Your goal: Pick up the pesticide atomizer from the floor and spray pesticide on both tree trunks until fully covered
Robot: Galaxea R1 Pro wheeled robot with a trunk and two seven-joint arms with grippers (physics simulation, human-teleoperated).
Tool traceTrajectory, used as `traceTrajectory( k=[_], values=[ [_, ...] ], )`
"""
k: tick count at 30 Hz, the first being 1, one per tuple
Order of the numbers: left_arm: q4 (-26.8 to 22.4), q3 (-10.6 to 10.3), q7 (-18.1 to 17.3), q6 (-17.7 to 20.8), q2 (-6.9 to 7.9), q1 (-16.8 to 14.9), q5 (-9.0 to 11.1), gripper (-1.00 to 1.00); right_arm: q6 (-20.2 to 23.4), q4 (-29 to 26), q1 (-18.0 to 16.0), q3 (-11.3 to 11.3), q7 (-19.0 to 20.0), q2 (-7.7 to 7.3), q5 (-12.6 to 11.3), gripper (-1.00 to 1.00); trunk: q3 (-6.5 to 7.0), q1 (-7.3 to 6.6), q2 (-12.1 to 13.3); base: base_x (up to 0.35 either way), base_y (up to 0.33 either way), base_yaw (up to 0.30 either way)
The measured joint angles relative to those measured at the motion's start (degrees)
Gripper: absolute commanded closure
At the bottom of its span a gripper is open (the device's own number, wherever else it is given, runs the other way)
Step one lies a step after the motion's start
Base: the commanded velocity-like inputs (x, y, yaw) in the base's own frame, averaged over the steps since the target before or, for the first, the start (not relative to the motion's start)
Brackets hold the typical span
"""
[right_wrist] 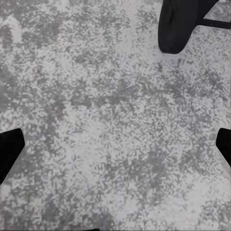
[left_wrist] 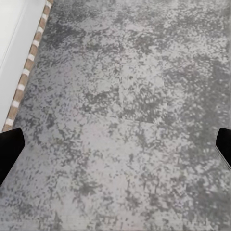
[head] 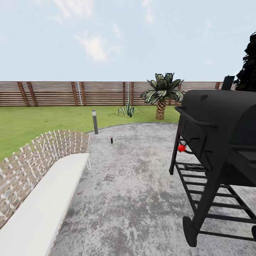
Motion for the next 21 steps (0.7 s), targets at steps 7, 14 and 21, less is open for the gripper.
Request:
traceTrajectory(
  k=[7,14,21],
  values=[
    [0.0,0.0,0.0,0.0,0.00,0.0,0.0,-1.00,0.0,0.0,0.0,0.0,0.0,0.00,0.0,-1.00,0.00,0.00,0.0,0.350,0.055,0.000],
    [0.0,0.0,0.0,0.0,0.00,0.0,0.0,-1.00,0.1,0.0,0.0,0.0,0.0,0.00,0.0,-1.00,0.00,0.00,0.0,0.350,0.078,0.000],
    [0.0,0.0,0.0,0.0,0.00,0.0,0.0,-1.00,0.1,0.0,0.0,0.0,0.0,0.00,0.0,-1.00,0.00,0.00,0.0,0.350,0.086,0.000]
  ],
)
